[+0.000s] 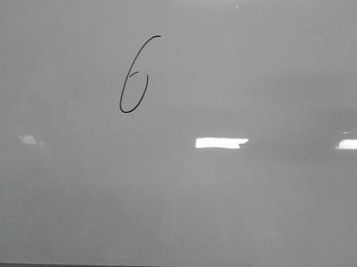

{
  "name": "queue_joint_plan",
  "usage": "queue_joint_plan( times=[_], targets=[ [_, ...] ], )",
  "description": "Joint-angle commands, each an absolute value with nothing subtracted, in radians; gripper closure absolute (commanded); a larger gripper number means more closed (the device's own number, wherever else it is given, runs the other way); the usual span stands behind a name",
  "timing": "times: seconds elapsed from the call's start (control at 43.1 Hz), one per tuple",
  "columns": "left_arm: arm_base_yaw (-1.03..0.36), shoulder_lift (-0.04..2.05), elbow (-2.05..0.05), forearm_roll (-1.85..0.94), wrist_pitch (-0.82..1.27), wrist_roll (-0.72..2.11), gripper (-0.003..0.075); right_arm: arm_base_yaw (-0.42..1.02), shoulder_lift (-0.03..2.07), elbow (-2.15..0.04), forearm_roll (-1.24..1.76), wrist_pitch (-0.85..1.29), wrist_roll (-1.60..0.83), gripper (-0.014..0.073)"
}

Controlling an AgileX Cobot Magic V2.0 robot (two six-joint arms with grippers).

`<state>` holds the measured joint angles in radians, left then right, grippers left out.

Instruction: Write number 6 on whiteboard

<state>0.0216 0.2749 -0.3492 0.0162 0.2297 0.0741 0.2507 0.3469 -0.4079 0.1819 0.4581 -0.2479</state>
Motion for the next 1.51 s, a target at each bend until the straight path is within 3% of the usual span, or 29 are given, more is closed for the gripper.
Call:
queue_joint_plan(
  times=[0.0, 0.232, 0.487, 1.485],
  targets=[
    [-0.039, 0.214, -0.302, 0.014, 0.149, 0.065, 0.0741, 0.244, 0.351, -0.434, 0.184, 0.377, -0.248, 0.0662],
    [-0.059, -0.025, -0.119, -0.025, 0.149, 0.065, 0.0741, 0.244, 0.351, -0.434, 0.184, 0.377, -0.248, 0.0662],
    [-0.057, -0.019, 0.017, -0.028, 0.063, 0.065, 0.0741, 0.244, 0.352, -0.434, 0.184, 0.380, -0.248, 0.0662],
    [-0.057, -0.020, 0.013, -0.028, 0.084, 0.065, 0.0741, 0.244, 0.352, -0.434, 0.184, 0.380, -0.248, 0.0662]
  ],
)
